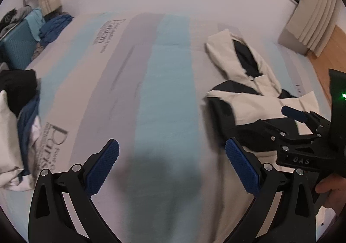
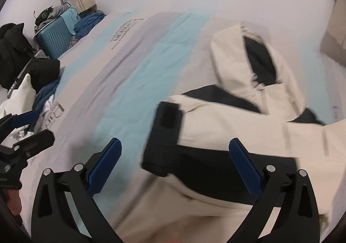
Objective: Fold large clothes
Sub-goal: 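Carry the black cuff with the right tool across the jacket body, then open the right tool to lay the sleeve on the jacket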
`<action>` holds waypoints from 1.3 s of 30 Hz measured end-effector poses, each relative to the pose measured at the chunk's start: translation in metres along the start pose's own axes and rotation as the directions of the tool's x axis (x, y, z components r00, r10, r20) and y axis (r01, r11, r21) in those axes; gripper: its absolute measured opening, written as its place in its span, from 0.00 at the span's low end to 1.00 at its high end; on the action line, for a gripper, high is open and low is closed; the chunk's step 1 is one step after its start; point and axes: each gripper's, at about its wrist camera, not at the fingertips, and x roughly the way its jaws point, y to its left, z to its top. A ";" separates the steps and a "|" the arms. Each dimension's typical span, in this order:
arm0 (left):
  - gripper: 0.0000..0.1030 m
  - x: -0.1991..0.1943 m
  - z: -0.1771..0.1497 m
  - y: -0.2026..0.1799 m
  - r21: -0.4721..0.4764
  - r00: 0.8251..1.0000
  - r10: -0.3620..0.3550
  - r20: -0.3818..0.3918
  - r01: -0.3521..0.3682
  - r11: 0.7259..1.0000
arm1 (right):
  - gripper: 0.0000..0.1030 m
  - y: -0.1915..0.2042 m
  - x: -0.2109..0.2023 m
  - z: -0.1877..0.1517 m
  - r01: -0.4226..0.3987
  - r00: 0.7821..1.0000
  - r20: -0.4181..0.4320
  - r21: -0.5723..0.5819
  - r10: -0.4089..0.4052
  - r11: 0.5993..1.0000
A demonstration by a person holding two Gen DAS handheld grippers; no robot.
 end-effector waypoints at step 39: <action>0.94 0.098 0.110 -0.206 0.192 0.995 -0.098 -0.019 0.100 0.976 | 0.93 -0.238 -0.046 0.052 0.136 0.989 0.059 -0.011 -0.135 0.991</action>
